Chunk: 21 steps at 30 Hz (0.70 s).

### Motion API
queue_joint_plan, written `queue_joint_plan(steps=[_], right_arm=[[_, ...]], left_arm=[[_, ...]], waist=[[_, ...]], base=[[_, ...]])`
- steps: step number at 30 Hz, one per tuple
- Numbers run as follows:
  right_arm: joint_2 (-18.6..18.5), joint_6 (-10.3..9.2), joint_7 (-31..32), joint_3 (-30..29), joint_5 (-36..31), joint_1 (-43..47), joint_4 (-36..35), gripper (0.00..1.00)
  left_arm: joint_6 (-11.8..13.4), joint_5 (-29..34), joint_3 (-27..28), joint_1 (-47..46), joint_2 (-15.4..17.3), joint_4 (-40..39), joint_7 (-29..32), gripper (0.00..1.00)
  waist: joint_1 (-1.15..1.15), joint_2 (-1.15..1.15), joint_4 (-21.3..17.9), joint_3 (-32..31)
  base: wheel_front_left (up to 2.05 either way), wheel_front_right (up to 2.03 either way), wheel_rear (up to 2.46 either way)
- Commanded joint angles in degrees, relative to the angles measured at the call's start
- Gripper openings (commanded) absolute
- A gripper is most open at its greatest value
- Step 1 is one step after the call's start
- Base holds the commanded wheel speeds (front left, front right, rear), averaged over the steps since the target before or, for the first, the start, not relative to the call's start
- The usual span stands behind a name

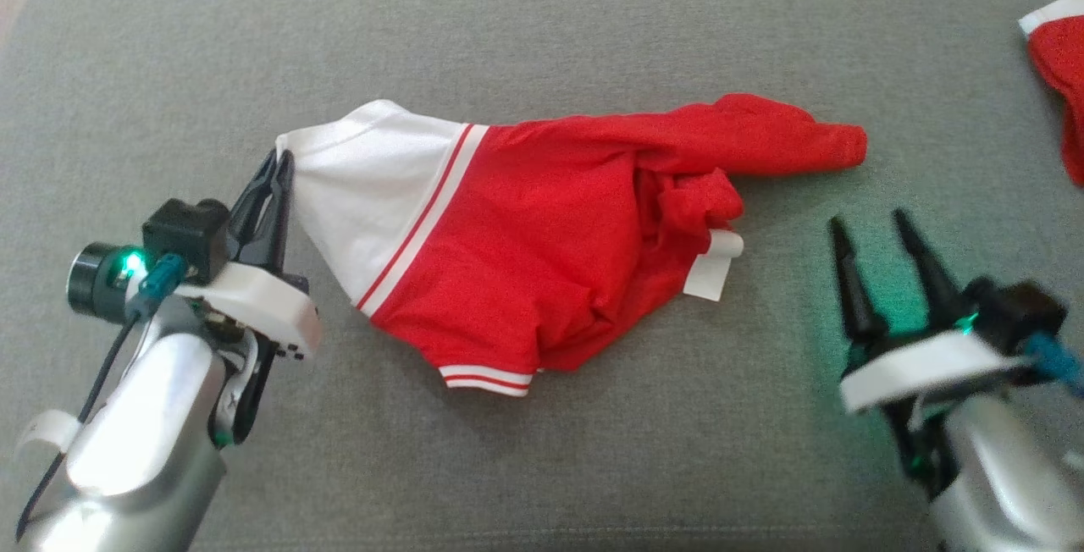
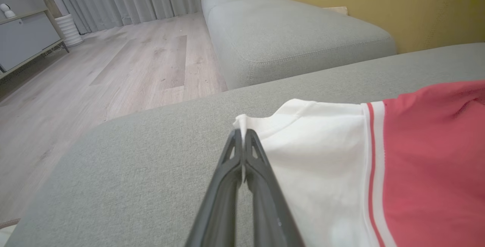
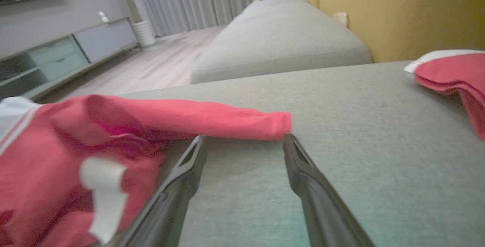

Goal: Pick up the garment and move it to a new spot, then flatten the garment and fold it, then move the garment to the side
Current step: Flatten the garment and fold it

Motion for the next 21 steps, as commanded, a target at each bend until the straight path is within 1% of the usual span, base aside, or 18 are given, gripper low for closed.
queue_joint_plan(steps=[1,5,8,13,15,21], right_arm=[[-2.1,0.37,-0.3,0.2,1.7,-4.7,2.1,1.0],[-4.1,0.37,1.2,-0.7,4.9,-11.1,10.9,1.0],[-4.6,0.37,3.7,-0.8,8.9,-15.9,15.5,1.0],[-5.7,0.37,10.0,2.4,14.5,-22.5,21.7,1.0],[-5.9,0.37,10.9,3.2,15.1,-23.5,22.8,1.0],[-7.6,0.37,16.4,7.8,18.0,-28.2,29.5,1.0]], left_arm=[[0.2,0.6,1.9,-1.8,2.1,-1.6,-0.6,0.0],[-0.4,0.8,1.4,-2.6,2.0,-0.8,-0.7,0.0],[-0.7,1.1,1.0,-2.9,1.8,-0.7,-0.7,0.0],[-1.3,1.5,0.3,-3.8,1.6,-0.2,-0.7,0.0],[-1.4,1.6,0.1,-4.1,1.4,-0.1,-0.7,0.0],[-1.7,2.3,-1.0,-5.4,0.8,0.4,-0.6,0.0]], waist=[[0.0,0.0,0.6,0.3],[0.0,0.0,1.2,0.6],[0.0,0.0,1.5,0.8],[0.0,0.0,2.1,1.4],[0.0,0.0,2.4,1.5],[0.0,0.0,3.9,2.4]], base=[[0.0,0.0,0.0],[0.0,0.0,0.0],[0.0,0.0,0.0],[0.0,0.0,0.0],[0.0,0.0,0.0],[0.0,0.0,0.0]])
